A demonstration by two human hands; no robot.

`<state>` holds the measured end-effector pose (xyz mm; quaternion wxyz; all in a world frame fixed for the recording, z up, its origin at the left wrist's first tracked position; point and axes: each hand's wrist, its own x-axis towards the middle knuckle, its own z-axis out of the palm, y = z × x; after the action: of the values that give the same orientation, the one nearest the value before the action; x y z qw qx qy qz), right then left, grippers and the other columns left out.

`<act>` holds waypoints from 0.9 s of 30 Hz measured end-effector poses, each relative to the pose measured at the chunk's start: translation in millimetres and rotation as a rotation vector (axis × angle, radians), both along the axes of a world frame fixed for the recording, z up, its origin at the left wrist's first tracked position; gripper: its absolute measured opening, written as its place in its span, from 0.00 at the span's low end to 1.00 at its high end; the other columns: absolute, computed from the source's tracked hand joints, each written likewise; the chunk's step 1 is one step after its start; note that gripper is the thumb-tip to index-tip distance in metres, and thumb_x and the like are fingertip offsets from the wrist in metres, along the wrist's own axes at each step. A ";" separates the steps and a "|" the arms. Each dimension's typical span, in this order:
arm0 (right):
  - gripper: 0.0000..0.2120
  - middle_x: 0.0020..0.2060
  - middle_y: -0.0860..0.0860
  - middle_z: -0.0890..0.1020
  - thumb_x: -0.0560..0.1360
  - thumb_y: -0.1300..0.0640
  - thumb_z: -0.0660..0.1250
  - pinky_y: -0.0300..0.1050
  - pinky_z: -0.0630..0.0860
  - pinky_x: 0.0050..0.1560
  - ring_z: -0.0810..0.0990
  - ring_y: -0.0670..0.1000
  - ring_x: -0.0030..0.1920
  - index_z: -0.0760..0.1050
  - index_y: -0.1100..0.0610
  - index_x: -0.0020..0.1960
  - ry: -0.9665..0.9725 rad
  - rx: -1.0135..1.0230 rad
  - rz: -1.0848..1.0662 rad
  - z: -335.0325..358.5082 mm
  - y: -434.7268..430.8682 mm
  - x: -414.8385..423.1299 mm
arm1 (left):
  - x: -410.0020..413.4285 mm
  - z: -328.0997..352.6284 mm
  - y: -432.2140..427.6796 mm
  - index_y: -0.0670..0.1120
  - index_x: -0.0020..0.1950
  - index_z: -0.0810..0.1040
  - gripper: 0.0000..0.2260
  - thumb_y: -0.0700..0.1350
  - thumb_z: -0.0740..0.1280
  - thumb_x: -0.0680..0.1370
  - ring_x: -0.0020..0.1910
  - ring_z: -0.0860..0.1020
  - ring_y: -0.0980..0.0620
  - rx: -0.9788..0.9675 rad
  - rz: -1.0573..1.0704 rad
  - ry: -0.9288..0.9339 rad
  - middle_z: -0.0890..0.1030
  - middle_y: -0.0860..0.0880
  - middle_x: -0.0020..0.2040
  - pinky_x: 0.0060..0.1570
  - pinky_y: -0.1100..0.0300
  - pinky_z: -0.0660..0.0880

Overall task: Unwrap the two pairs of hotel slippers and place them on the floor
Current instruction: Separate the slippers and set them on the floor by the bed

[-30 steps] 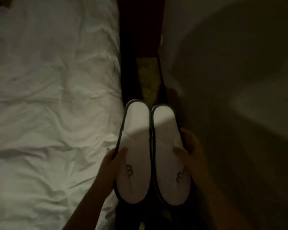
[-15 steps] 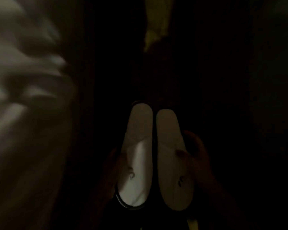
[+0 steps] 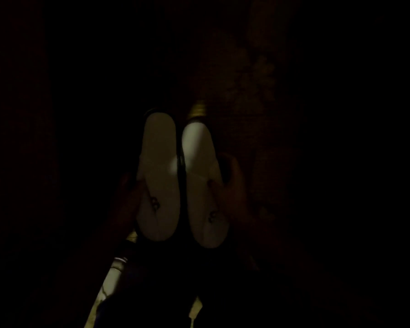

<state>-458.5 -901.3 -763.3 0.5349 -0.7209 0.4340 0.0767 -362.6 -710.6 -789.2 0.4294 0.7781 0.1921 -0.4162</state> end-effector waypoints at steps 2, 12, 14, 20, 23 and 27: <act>0.24 0.66 0.60 0.74 0.76 0.62 0.67 0.51 0.68 0.67 0.73 0.58 0.66 0.67 0.63 0.70 0.075 -0.091 0.028 -7.7 1.6 0.2 | 0.7 -1.3 -1.5 0.45 0.73 0.64 0.22 0.48 0.60 0.80 0.66 0.72 0.40 0.042 -0.049 -0.070 0.71 0.41 0.70 0.63 0.44 0.70; 0.32 0.70 0.61 0.68 0.74 0.53 0.67 0.52 0.57 0.71 0.65 0.60 0.71 0.61 0.63 0.73 0.385 -0.377 0.180 -18.1 4.5 8.6 | -14.1 -6.7 -3.8 0.43 0.73 0.63 0.24 0.42 0.64 0.78 0.66 0.72 0.41 0.141 -0.058 -0.141 0.71 0.40 0.70 0.65 0.47 0.70; 0.32 0.70 0.62 0.67 0.74 0.53 0.68 0.52 0.57 0.72 0.64 0.61 0.71 0.61 0.63 0.73 0.385 -0.358 0.127 -20.7 5.1 10.0 | -14.2 -6.9 -3.7 0.44 0.72 0.63 0.24 0.42 0.64 0.78 0.66 0.72 0.41 0.147 -0.055 -0.149 0.71 0.40 0.69 0.64 0.47 0.70; 0.35 0.73 0.62 0.66 0.74 0.52 0.70 0.52 0.57 0.74 0.64 0.60 0.72 0.59 0.65 0.74 0.353 -0.337 -0.099 -28.7 -0.1 4.9 | -15.1 -9.3 -1.1 0.43 0.73 0.63 0.25 0.42 0.65 0.77 0.68 0.70 0.42 0.167 -0.099 -0.216 0.70 0.40 0.71 0.63 0.55 0.66; 0.36 0.71 0.63 0.67 0.74 0.51 0.69 0.53 0.58 0.74 0.66 0.61 0.71 0.59 0.66 0.73 0.340 -0.331 -0.064 -31.2 8.9 4.7 | -15.4 -9.1 -4.1 0.43 0.74 0.62 0.25 0.43 0.64 0.78 0.69 0.69 0.43 0.154 -0.064 -0.199 0.69 0.41 0.72 0.65 0.53 0.67; 0.35 0.73 0.62 0.65 0.76 0.45 0.64 0.56 0.55 0.75 0.63 0.61 0.73 0.58 0.64 0.74 0.466 -0.396 0.090 -36.5 15.6 7.6 | -16.3 -6.1 -3.1 0.43 0.72 0.64 0.22 0.42 0.62 0.79 0.64 0.71 0.48 0.132 -0.087 -0.181 0.71 0.42 0.69 0.57 0.58 0.67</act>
<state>-450.9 -885.8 -799.8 0.2663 -0.7926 0.5191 0.1775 -378.9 -713.7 -795.2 0.3743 0.8467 0.1456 -0.3489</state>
